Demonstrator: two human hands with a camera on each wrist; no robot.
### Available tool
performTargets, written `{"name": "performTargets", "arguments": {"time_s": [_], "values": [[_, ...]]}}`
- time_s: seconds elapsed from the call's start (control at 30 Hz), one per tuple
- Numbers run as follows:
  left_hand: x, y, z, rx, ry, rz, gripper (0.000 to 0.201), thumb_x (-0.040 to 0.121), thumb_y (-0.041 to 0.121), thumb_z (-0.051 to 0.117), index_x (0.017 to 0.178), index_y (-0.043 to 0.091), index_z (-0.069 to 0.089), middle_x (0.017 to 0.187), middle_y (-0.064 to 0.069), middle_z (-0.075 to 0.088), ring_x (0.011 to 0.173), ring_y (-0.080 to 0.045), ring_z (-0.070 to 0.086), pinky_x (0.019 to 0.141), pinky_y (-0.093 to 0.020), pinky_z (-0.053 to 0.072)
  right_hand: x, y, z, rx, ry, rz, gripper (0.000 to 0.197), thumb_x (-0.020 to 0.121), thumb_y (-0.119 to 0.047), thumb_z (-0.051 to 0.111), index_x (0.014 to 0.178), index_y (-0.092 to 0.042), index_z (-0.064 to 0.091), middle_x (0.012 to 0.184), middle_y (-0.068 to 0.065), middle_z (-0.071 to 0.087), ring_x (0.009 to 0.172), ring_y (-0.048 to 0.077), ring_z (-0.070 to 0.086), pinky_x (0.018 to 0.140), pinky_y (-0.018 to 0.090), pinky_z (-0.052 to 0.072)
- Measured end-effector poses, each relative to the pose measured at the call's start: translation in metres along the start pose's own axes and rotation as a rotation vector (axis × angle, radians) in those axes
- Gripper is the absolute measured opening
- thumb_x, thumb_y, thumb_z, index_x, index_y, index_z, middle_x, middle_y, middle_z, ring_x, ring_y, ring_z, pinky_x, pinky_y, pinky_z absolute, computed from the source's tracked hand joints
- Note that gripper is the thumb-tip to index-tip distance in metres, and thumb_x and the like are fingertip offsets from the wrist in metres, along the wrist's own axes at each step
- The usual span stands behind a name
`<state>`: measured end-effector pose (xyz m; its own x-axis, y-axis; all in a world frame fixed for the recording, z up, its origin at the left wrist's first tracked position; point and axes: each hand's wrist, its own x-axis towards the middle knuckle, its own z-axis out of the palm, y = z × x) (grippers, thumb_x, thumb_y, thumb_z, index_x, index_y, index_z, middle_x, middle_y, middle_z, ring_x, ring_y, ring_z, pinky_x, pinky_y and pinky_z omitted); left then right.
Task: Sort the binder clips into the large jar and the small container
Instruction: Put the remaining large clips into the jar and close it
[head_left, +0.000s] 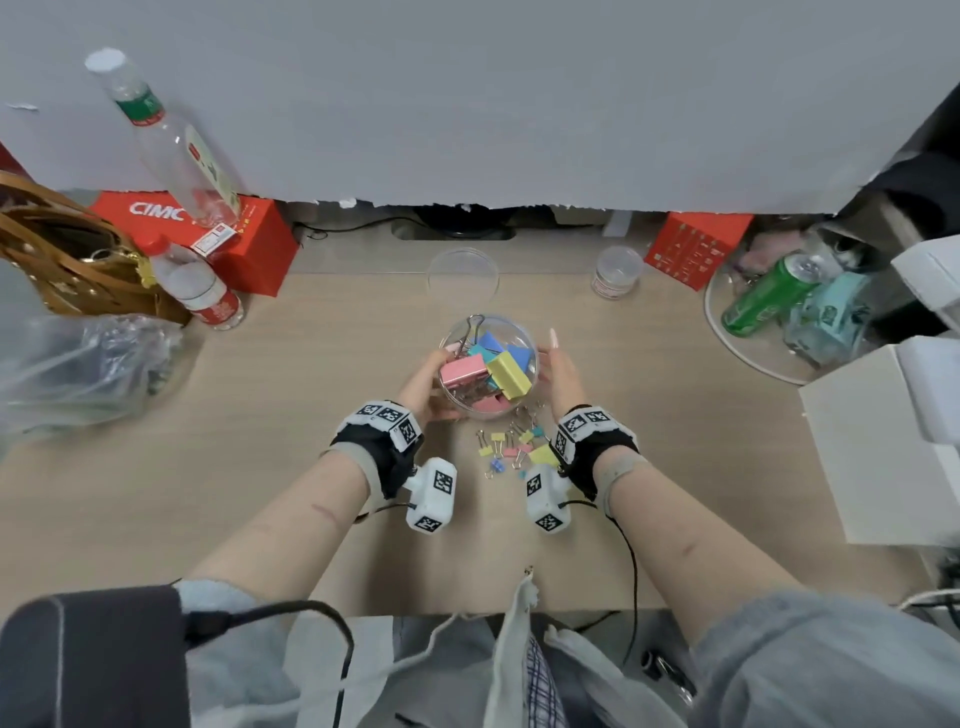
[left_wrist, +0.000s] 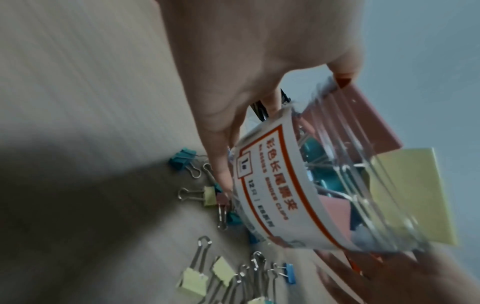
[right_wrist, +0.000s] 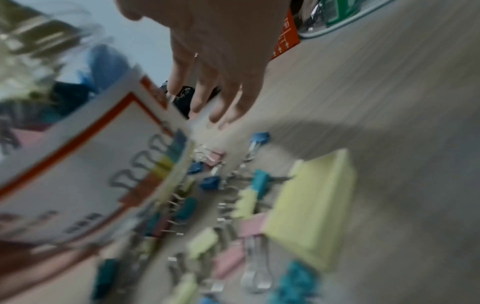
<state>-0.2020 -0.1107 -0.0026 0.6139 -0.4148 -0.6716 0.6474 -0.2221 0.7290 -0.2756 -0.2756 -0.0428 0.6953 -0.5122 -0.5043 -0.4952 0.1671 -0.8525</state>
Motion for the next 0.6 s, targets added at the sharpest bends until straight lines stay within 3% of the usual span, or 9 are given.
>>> {"name": "performTargets", "arguments": {"time_s": [0.03, 0.1, 0.17, 0.27, 0.4, 0.5, 0.6], "values": [[0.000, -0.004, 0.000, -0.012, 0.023, 0.016, 0.025, 0.078, 0.050, 0.052, 0.099, 0.039, 0.059, 0.095, -0.004, 0.056, 0.084, -0.023, 0.057, 0.071, -0.035, 0.053, -0.001, 0.008, -0.009, -0.156, 0.075, -0.082, 0.032, 0.091, -0.056, 0.035, 0.098, -0.036, 0.060, 0.104, -0.001, 0.065, 0.100, 0.023, 0.059, 0.089, 0.038, 0.047], [-0.003, -0.009, -0.001, -0.021, 0.064, 0.035, 0.016, 0.087, 0.046, 0.048, 0.095, 0.037, 0.058, 0.091, -0.003, 0.054, 0.082, -0.023, 0.056, 0.074, -0.035, 0.051, -0.004, 0.023, -0.028, -0.440, 0.165, -0.175, 0.026, 0.088, -0.052, 0.042, 0.083, -0.031, 0.055, 0.091, -0.003, 0.062, 0.093, 0.025, 0.059, 0.085, 0.039, 0.047], [-0.006, -0.013, -0.004, -0.031, 0.102, 0.033, 0.016, 0.090, 0.045, 0.044, 0.094, 0.038, 0.057, 0.094, -0.004, 0.054, 0.089, -0.026, 0.055, 0.071, -0.034, 0.052, -0.008, 0.035, -0.041, -0.720, 0.139, -0.179, 0.033, 0.085, -0.052, 0.050, 0.092, -0.020, 0.056, 0.100, 0.004, 0.061, 0.098, 0.027, 0.058, 0.087, 0.039, 0.047], [-0.011, -0.019, -0.003, -0.057, 0.161, 0.026, 0.019, 0.089, 0.048, 0.044, 0.103, 0.039, 0.054, 0.096, -0.005, 0.054, 0.103, -0.033, 0.053, 0.067, -0.034, 0.052, -0.021, 0.043, -0.054, -1.007, -0.017, -0.162, 0.058, 0.076, -0.064, 0.056, 0.107, -0.014, 0.050, 0.110, 0.005, 0.053, 0.104, 0.025, 0.052, 0.089, 0.040, 0.046], [-0.016, -0.023, -0.001, -0.110, 0.214, 0.037, 0.023, 0.089, 0.045, 0.046, 0.108, 0.033, 0.051, 0.097, -0.006, 0.052, 0.106, -0.033, 0.052, 0.073, -0.038, 0.054, -0.029, 0.050, -0.053, -1.156, -0.140, -0.187, 0.076, 0.068, -0.068, 0.063, 0.118, -0.014, 0.040, 0.121, 0.005, 0.047, 0.111, 0.027, 0.050, 0.083, 0.036, 0.042], [-0.019, -0.025, 0.001, -0.136, 0.236, 0.047, 0.012, 0.091, 0.044, 0.045, 0.096, 0.036, 0.053, 0.092, -0.002, 0.052, 0.095, -0.027, 0.054, 0.075, -0.037, 0.052, -0.030, 0.054, -0.044, -1.200, -0.187, -0.225, 0.084, 0.064, -0.066, 0.068, 0.120, -0.013, 0.035, 0.125, 0.005, 0.041, 0.111, 0.027, 0.049, 0.084, 0.037, 0.044], [-0.021, -0.028, 0.001, -0.144, 0.242, 0.058, 0.010, 0.092, 0.041, 0.043, 0.089, 0.038, 0.053, 0.091, 0.000, 0.051, 0.086, -0.021, 0.053, 0.074, -0.036, 0.051, -0.027, 0.063, -0.038, -1.182, -0.187, -0.218, 0.078, 0.068, -0.058, 0.070, 0.119, -0.011, 0.034, 0.124, 0.007, 0.040, 0.110, 0.027, 0.050, 0.086, 0.037, 0.044]]}}
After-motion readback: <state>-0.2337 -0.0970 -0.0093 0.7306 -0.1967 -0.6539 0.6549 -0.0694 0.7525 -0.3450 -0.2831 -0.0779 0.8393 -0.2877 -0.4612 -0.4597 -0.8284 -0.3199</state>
